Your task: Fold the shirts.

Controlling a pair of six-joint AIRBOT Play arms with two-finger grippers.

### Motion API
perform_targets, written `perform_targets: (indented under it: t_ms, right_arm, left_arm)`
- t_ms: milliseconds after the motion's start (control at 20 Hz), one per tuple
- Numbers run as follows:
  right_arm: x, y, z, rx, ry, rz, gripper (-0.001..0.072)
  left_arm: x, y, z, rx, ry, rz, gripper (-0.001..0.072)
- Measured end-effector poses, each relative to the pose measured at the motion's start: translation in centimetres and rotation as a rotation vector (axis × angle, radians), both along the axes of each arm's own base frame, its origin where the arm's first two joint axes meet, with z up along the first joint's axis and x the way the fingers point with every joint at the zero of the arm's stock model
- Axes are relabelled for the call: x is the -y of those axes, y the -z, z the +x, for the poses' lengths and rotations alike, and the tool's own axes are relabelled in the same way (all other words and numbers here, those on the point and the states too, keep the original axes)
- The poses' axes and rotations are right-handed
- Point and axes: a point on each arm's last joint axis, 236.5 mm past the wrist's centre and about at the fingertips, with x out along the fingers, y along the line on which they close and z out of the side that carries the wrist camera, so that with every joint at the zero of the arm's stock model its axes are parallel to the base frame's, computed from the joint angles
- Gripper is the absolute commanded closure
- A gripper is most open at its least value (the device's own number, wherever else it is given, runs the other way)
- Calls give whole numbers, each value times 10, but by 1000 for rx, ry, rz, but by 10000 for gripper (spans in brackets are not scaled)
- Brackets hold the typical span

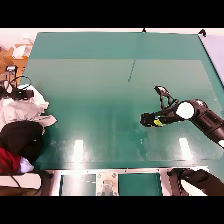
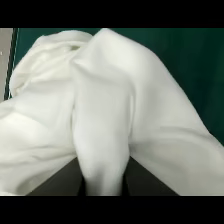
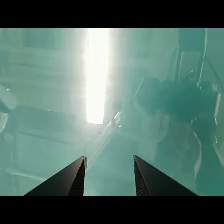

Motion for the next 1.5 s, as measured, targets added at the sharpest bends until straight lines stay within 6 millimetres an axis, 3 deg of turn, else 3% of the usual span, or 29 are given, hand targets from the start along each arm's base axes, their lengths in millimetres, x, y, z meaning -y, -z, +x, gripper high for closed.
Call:
perform_targets:
  t_ms: [50, 150, 250, 350, 450, 600, 700, 750, 800, 900, 1000, 1100, 1200, 1350, 1500]
  right_arm:
    - [0, -1, 0, 1, 0, 0, 364]
    - [2, -6, 5, 11, 11, 4, 364]
    - [7, -14, 11, 20, 13, 4, 364]
    - [15, -23, 17, 31, 19, 0, 364]
    - [26, -30, 24, 39, 45, -1, 364]
    - [47, -35, 33, 45, 106, -3, 363]
    - [61, -36, 37, 44, 147, -6, 361]
    - [66, -37, 38, 42, 162, -7, 361]
    - [72, -37, 39, 42, 179, -7, 360]
    - [80, -37, 41, 43, 199, -10, 360]
    - [87, -37, 41, 39, 212, -13, 361]
    - [92, -36, 40, 32, 226, -12, 363]
    - [99, -35, 42, 25, 248, 1, 363]
    - [104, -24, 49, -15, 280, 85, 363]
    - [104, -1, 58, -77, 292, 193, 362]
  left_arm:
    - [3, -12, 2, -6, -13, -29, 680]
    - [21, -58, 22, 71, 2, -85, 680]
    - [65, -110, 39, 158, 82, -152, 680]
    - [129, -161, 47, 246, 203, -217, 680]
    - [203, -194, 40, 285, 345, -285, 680]
    - [309, -210, 12, 269, 535, -379, 678]
    - [372, -200, -13, 221, 640, -434, 655]
    - [397, -192, -23, 200, 678, -455, 306]
    - [420, -180, -34, 170, 714, -470, 81]
    - [454, -156, -51, 105, 747, -501, 81]
    - [467, -139, -60, 55, 752, -511, 81]
    - [462, -135, -59, 27, 731, -514, 82]
    - [438, -136, -52, -12, 677, -512, 82]
    - [388, -128, -48, -104, 570, -509, 82]
    - [345, -101, -67, -255, 471, -521, 82]
